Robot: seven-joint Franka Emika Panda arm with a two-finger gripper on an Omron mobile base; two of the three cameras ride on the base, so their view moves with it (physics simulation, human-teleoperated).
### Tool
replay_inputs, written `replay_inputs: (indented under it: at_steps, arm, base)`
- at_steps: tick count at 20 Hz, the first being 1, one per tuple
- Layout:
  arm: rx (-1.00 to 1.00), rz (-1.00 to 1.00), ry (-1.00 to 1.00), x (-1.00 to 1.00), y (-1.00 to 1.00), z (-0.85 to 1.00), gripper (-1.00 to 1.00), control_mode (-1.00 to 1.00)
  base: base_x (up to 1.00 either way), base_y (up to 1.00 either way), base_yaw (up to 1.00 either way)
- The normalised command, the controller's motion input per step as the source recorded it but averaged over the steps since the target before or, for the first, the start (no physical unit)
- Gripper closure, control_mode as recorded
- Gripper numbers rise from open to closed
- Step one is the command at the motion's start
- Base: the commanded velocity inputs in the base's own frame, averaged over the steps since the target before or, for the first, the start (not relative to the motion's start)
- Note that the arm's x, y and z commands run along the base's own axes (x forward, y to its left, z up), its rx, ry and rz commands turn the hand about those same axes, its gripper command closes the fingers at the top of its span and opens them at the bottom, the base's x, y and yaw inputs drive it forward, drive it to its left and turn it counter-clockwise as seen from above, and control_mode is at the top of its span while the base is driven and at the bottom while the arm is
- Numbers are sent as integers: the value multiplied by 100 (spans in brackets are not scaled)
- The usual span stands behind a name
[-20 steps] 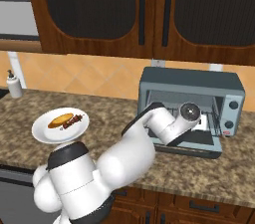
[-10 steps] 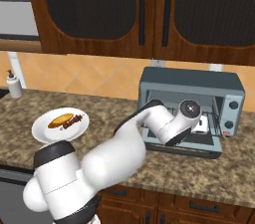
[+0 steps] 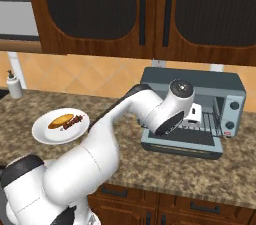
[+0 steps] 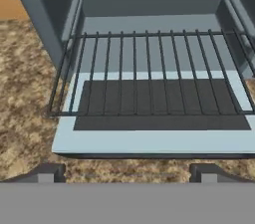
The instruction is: Pick up the kebab skewer and baguette bread, and place them inside the toaster oven. Close the toaster oven door and start by setting the timer.
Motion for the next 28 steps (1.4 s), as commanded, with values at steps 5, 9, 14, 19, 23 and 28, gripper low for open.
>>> replay_inputs:
  at_steps: [5, 9, 14, 19, 23, 28]
  arm:
    - [9, 0, 17, -94, 78, 1, -100, -100]
    - [8, 0, 17, -83, 99, 0, -100, -100]
    - [4, 0, 13, -66, 100, 0, -100, -100]
    - [2, 0, 10, -24, 99, 0, -100, -100]
    - [0, -1, 3, -5, 88, 0, -100, -100]
    - [0, -1, 0, 6, 57, 0, -100, -100]
  base:
    - [0, 0, 0]
    - [0, 0, 0]
    - [0, 0, 0]
    - [0, 0, 0]
    - [0, 0, 0]
    - [0, 0, 0]
